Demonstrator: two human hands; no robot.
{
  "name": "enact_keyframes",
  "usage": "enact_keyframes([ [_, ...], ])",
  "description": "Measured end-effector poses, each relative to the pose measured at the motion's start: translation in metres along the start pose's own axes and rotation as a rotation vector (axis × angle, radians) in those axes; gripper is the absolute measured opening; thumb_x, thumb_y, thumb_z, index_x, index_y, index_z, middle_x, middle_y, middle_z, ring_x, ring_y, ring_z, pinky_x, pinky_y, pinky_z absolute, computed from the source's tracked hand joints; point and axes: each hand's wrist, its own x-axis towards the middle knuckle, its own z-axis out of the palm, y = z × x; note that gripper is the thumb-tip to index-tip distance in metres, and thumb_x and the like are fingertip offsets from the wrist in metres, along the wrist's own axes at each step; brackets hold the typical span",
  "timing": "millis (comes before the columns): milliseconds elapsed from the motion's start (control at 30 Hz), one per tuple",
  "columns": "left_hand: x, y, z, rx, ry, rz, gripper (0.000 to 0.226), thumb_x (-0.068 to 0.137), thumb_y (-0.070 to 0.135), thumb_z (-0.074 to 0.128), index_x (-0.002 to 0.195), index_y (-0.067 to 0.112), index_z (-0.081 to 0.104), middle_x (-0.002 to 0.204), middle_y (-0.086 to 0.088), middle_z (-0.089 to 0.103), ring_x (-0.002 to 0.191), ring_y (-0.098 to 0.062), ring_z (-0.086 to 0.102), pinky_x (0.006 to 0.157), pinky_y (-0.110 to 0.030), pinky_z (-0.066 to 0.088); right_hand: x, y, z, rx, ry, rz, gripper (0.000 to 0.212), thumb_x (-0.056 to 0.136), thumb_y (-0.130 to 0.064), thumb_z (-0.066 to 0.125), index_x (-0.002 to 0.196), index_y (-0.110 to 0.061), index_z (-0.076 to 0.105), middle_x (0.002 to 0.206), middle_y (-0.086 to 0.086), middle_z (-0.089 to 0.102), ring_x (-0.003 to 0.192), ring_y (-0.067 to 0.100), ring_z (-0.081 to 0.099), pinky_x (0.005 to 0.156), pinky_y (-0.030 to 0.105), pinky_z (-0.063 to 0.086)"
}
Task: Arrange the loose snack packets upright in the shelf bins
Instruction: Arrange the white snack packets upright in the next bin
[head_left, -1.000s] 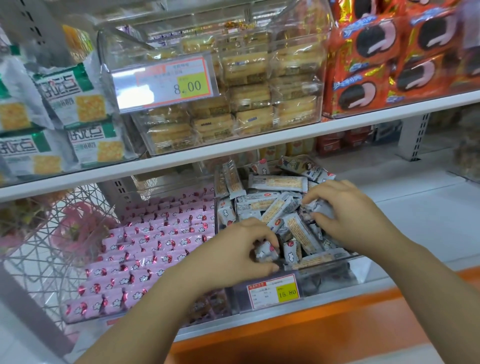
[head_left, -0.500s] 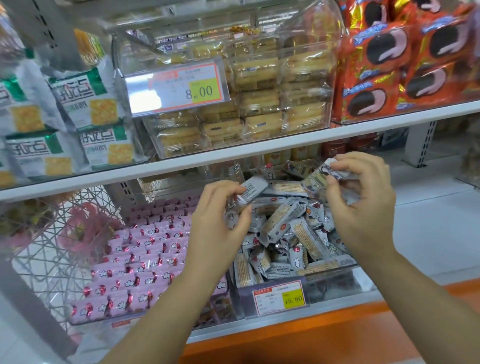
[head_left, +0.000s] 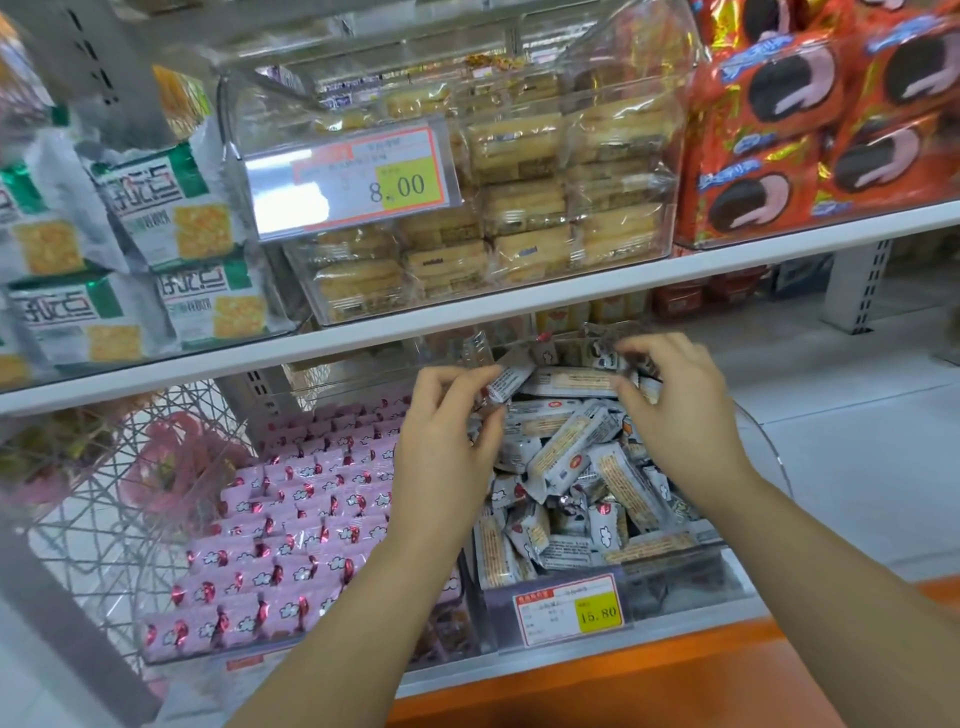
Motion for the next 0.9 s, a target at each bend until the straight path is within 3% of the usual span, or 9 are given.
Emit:
enact_keyframes([
  [67,0.0,-0.002,0.001,0.004,0.003,-0.006,0.036,0.085,0.007,0.069,0.12,0.014,0.063,0.099,0.008,0.043,0.089,0.017,0.042,0.075,0.0,0.033,-0.001,0.0,-0.003,-0.038,-0.017,-0.011,0.027,0.089,-0.01,0.061,0.116,-0.012,0.064,0.113,0.001,0.06,0.112,0.02,0.045,0.085,0.013,0.024],
  [167,0.004,-0.001,0.005,0.027,-0.005,-0.023,0.035,0.084,0.009,0.07,0.118,0.016,0.063,0.096,0.008,0.04,0.084,0.016,0.043,0.067,-0.004,0.036,-0.002,0.002,-0.009,-0.083,-0.06,0.009,0.03,0.089,-0.015,0.06,0.119,-0.013,0.064,0.12,0.002,0.061,0.117,0.023,0.045,0.098,0.032,0.033],
  [233,0.008,0.002,0.009,0.044,-0.013,-0.043,0.033,0.085,0.011,0.07,0.116,0.018,0.063,0.095,0.007,0.038,0.075,0.003,0.048,0.065,-0.012,0.039,-0.004,0.004,-0.011,-0.107,-0.092,0.029,0.033,0.089,-0.018,0.06,0.122,-0.014,0.063,0.125,0.003,0.06,0.12,0.025,0.044,0.101,0.04,0.034],
  [300,0.014,0.005,0.012,0.074,-0.04,-0.08,0.03,0.087,0.015,0.069,0.115,0.018,0.062,0.096,0.003,0.04,0.071,-0.013,0.052,0.066,-0.03,0.047,-0.005,0.004,-0.012,-0.119,-0.107,0.039,0.035,0.089,-0.02,0.061,0.124,-0.016,0.062,0.126,0.002,0.059,0.12,0.024,0.043,0.102,0.042,0.034],
  [400,0.024,0.005,0.016,0.163,-0.195,-0.167,0.039,0.089,0.025,0.066,0.126,0.021,0.057,0.113,-0.008,0.05,0.094,-0.033,0.057,0.081,-0.044,0.051,-0.006,0.004,-0.012,-0.124,-0.116,0.051,0.037,0.088,-0.021,0.062,0.125,-0.017,0.061,0.126,0.002,0.058,0.119,0.023,0.043,0.102,0.041,0.033],
  [600,0.029,0.001,0.018,0.328,-0.435,-0.118,0.062,0.091,0.044,0.057,0.146,0.027,0.034,0.14,-0.004,0.044,0.127,-0.029,0.043,0.11,-0.045,0.032,-0.007,0.004,-0.013,-0.105,-0.119,0.053,0.035,0.087,-0.019,0.063,0.122,-0.017,0.063,0.125,0.0,0.057,0.117,0.021,0.043,0.101,0.037,0.033],
  [700,0.031,0.0,0.018,0.453,-0.48,-0.056,0.069,0.092,0.053,0.05,0.15,0.031,0.021,0.149,0.0,0.034,0.138,-0.028,0.028,0.113,-0.047,0.021,-0.007,0.004,-0.014,-0.101,-0.126,0.052,0.035,0.087,-0.018,0.062,0.122,-0.018,0.062,0.126,-0.001,0.057,0.119,0.02,0.042,0.101,0.037,0.031],
  [900,0.039,-0.004,0.024,0.469,-0.689,-0.088,0.084,0.091,0.061,0.042,0.152,0.027,-0.005,0.159,0.0,0.008,0.145,-0.03,0.011,0.115,-0.056,0.015,-0.009,0.003,-0.015,-0.084,-0.128,0.051,0.036,0.087,-0.019,0.063,0.123,-0.018,0.062,0.128,0.0,0.056,0.121,0.02,0.042,0.103,0.036,0.03],
])
